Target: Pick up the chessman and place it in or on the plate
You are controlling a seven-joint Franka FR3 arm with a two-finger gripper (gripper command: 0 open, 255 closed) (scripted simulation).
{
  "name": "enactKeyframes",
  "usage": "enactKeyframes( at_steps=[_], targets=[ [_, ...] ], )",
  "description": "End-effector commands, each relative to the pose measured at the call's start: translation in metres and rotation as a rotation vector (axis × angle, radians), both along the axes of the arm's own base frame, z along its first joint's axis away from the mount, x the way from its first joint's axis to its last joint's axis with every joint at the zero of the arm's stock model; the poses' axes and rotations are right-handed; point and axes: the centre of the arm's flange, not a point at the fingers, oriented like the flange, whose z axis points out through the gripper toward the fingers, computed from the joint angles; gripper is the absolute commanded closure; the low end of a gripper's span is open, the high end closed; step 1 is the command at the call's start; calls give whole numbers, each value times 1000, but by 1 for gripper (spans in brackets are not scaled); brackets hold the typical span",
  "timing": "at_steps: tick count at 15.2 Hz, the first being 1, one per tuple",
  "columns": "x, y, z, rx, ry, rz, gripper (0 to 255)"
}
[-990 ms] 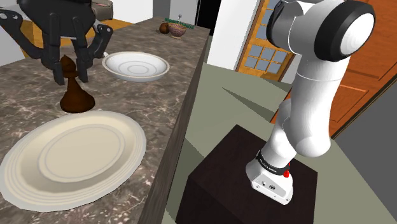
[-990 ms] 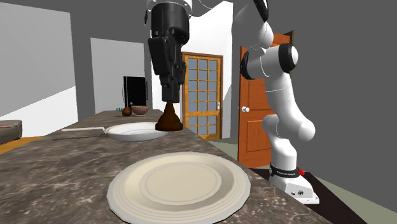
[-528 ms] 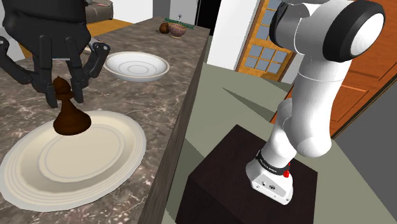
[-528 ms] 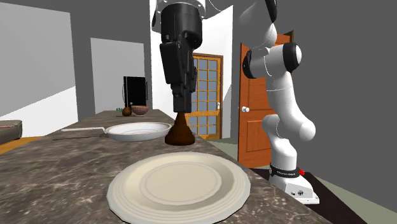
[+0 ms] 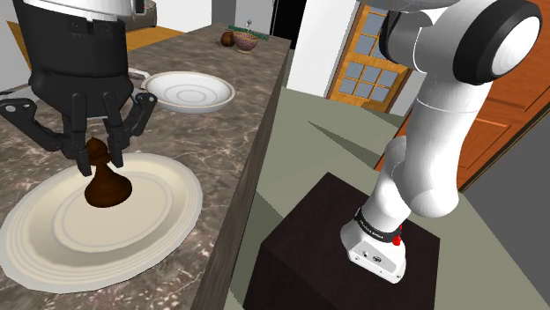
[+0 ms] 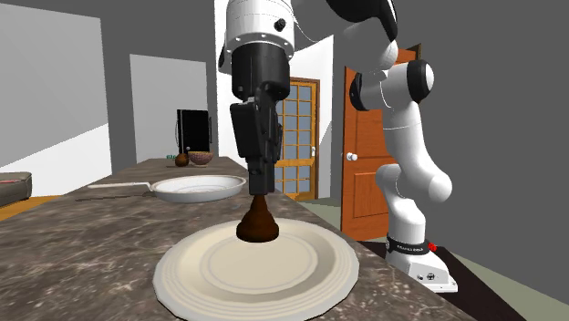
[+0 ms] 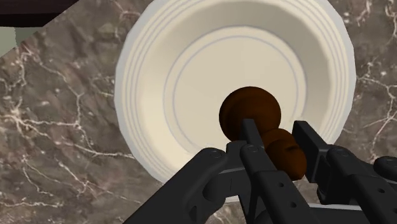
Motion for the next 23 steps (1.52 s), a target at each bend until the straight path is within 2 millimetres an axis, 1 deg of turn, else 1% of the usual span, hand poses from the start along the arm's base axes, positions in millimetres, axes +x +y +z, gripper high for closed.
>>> enactKeyframes(
  at_steps=[1,3,11,12,17,20,21,23],
  targets=[
    [0,-1,-11,0,0,0,255],
    [0,-1,-25,0,0,0,255],
    [0,-1,-25,0,0,0,255],
    [0,-1,-25,0,0,0,0],
    [0,-1,-25,0,0,0,0],
    [2,-6,14,0,0,0,0],
    [2,-8,25,0,0,0,0],
    [2,-8,25,0,0,0,0]
  ],
)
